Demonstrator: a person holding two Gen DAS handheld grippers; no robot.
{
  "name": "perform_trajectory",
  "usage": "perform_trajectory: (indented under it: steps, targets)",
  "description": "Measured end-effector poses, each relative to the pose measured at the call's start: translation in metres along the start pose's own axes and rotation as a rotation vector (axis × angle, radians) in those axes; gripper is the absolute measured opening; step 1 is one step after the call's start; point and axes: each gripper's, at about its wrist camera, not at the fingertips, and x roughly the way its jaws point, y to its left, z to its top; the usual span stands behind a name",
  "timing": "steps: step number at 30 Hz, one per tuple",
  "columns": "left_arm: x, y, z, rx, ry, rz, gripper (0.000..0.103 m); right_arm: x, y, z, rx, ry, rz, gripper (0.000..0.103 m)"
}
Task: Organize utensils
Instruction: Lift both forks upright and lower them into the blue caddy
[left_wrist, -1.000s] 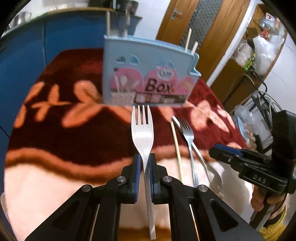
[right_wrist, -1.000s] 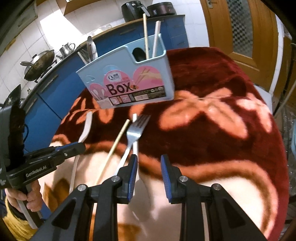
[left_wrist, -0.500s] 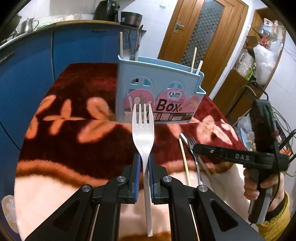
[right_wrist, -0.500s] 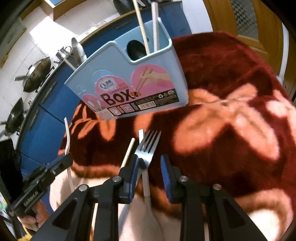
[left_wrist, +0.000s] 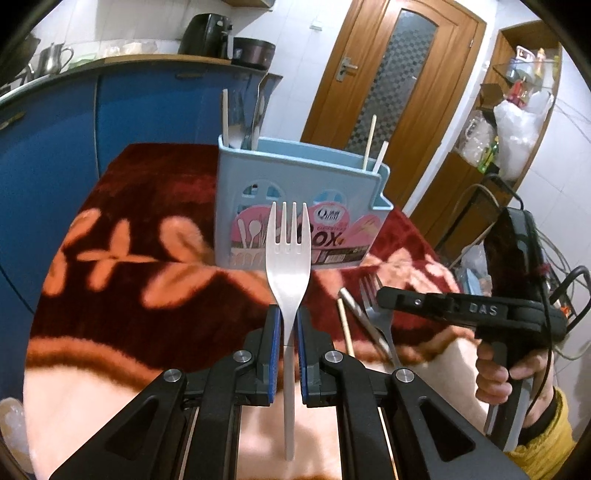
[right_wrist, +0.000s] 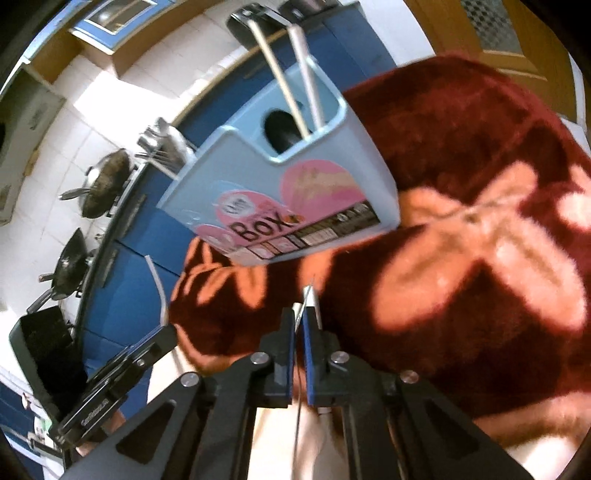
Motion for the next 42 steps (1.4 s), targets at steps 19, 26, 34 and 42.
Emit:
perform_trajectory:
  steps: [19,26,34,42]
  targets:
    - [-0.049,-0.024,0.078,0.069,-0.274,0.001,0.008,-0.085,0.057,0.010,-0.185,-0.405,0.026,0.003]
    - [-0.057,-0.028,0.119,0.094,-0.375,0.062,0.008,-0.092,0.054,0.017,-0.191,-0.453,0.019,0.003]
    - [-0.032,-0.015,0.134,0.097,-0.425,0.147,0.008,-0.098,0.047,0.024,-0.192,-0.478,-0.004,0.003]
    - [0.003,0.000,0.122,0.054,-0.365,0.132,0.008,-0.108,0.057,0.045,-0.223,-0.565,-0.047,0.003]
